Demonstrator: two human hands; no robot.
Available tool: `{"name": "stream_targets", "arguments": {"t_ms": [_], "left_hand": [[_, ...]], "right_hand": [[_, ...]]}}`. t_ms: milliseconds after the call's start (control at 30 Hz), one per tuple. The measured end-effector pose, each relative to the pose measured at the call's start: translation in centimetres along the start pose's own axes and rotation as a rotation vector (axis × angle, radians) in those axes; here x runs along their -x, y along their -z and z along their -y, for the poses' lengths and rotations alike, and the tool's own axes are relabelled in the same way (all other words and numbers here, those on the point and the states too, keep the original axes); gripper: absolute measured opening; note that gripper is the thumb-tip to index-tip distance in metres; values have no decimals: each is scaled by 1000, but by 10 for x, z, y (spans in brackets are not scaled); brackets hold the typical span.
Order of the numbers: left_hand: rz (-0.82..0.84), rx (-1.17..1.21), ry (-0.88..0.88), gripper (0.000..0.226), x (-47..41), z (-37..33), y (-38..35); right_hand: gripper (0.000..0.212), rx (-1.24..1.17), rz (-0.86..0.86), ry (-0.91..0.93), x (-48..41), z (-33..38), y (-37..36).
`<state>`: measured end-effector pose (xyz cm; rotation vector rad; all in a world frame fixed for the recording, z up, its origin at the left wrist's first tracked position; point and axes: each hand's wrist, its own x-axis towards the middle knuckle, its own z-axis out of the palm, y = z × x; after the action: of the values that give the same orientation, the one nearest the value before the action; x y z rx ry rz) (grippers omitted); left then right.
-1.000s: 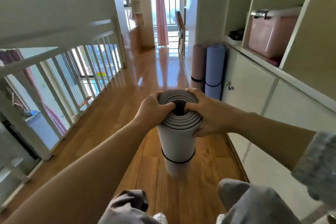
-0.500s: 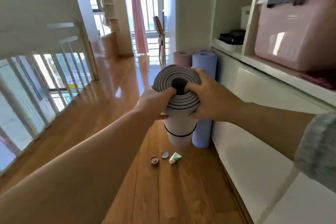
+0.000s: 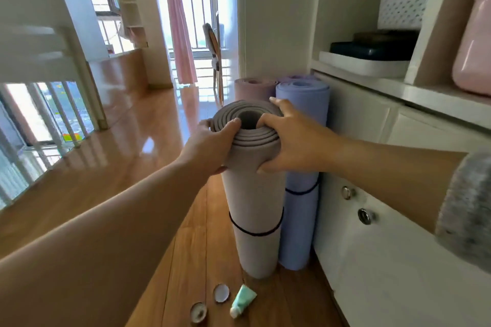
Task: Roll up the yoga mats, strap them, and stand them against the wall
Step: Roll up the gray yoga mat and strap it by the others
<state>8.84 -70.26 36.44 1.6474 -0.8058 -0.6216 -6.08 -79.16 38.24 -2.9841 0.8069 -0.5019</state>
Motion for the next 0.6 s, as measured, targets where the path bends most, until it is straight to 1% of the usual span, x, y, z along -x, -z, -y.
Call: {"name": "stream_targets", "arguments": {"t_ms": [67, 167, 233, 300, 367, 433, 467, 533, 600], "left_hand": [[-43, -8, -49, 58, -22, -5, -9], [-63, -38, -82, 56, -46, -9, -19], [-46, -158, -141, 49, -59, -12, -22], [-32, -345, -233, 41, -67, -16, -28], [-5, -468, -235, 41, -67, -21, -35], [67, -543, -220, 50, -64, -22, -39], [121, -575, -222, 59, -64, -21, -39], [208, -628, -251, 81, -65, -21, -35], [249, -690, -281, 91, -73, -17, -28]], "right_hand": [[71, 67, -47, 23, -18, -11, -1], [79, 171, -78, 59, -38, -24, -8], [79, 178, -44, 46, -49, -26, -10], [78, 235, 1, 30, -57, -29, -6], [75, 318, 64, 11, -61, -33, 1], [71, 359, 127, -2, -63, -38, 8], [68, 366, 149, -7, -63, -39, 10], [64, 368, 167, -2, -67, -42, 12], [61, 338, 168, -8, -72, -40, 11]]}}
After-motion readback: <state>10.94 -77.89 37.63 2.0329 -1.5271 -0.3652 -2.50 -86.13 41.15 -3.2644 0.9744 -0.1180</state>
